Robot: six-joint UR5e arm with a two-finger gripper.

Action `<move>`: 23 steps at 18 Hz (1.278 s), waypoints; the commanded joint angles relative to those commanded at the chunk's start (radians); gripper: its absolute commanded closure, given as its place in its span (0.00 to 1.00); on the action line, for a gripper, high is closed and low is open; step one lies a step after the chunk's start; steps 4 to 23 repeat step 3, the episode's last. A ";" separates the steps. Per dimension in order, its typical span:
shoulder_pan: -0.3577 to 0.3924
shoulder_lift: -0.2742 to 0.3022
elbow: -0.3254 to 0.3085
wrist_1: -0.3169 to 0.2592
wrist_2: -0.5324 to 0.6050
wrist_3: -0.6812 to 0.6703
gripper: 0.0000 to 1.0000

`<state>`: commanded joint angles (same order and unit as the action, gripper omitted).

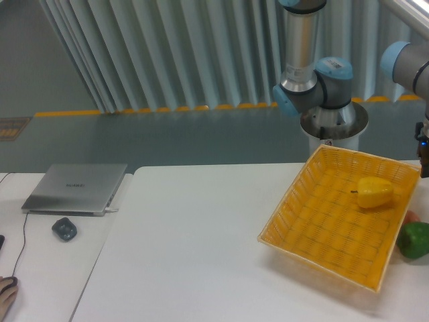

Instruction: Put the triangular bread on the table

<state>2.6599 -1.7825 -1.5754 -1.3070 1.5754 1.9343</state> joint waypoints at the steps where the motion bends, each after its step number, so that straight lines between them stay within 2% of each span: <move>1: 0.000 0.000 0.000 0.000 -0.002 0.000 0.00; 23: 0.002 0.000 0.000 0.000 -0.002 0.005 0.00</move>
